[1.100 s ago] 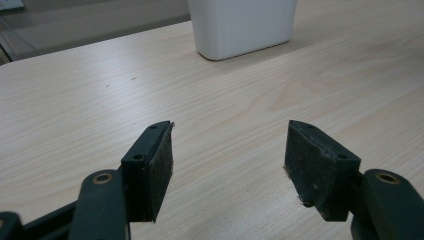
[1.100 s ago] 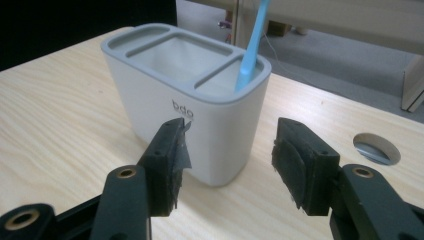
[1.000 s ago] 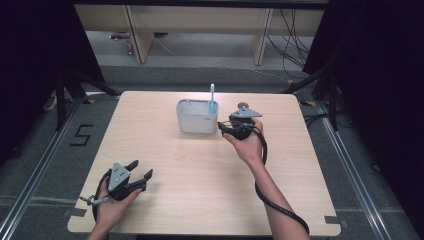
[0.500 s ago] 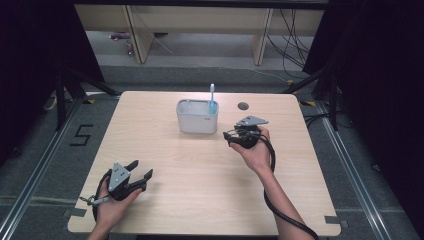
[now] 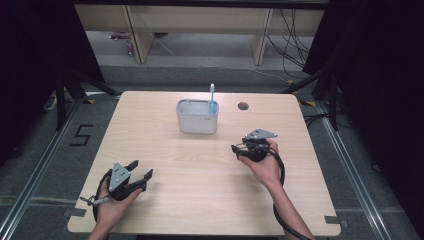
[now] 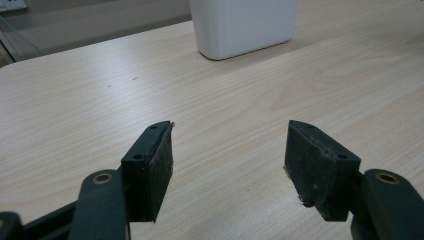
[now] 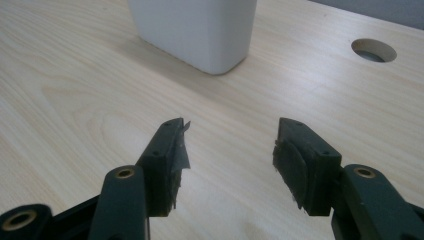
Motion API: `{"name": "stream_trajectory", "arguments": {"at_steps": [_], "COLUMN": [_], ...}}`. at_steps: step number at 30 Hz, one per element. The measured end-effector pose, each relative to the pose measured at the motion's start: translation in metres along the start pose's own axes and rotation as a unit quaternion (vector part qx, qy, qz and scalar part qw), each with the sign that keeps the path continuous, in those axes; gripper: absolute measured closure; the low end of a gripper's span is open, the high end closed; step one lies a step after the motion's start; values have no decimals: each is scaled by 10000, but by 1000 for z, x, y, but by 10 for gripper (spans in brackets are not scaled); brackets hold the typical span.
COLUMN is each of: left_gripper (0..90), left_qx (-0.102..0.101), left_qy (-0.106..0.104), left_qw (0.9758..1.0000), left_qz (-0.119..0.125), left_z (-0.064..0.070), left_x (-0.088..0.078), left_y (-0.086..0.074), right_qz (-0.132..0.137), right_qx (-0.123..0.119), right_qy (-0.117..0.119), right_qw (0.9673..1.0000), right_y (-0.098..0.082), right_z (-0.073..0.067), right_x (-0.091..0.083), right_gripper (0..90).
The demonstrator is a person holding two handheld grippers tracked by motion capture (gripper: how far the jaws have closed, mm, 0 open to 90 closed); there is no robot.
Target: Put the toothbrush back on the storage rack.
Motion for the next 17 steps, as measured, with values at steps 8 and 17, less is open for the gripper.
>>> {"name": "stream_trajectory", "arguments": {"at_steps": [8, 17], "left_gripper": [354, 354], "left_qx": [8, 44], "left_qy": [18, 28], "left_qw": [10000, 10000], "left_qz": [-69, -71], "left_z": [0, 1], "left_x": [-1, -1], "left_y": [0, 0], "right_qz": [192, 231], "right_qx": [67, 18], "right_qy": [48, 39], "right_qw": [9998, 9997], "right_y": [-27, -39], "right_z": [4, 6], "right_x": [-11, -15], "right_gripper": [468, 468]}}
Point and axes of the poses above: each handheld gripper's, and its own axes: x roughly forward along the jaws, y roughly out of its top, z roughly to its right, the point moved 3 cm from there along x, roughly forward along the jaws, and after that the axes turned 9 degrees about x, right-handed, at the moved point
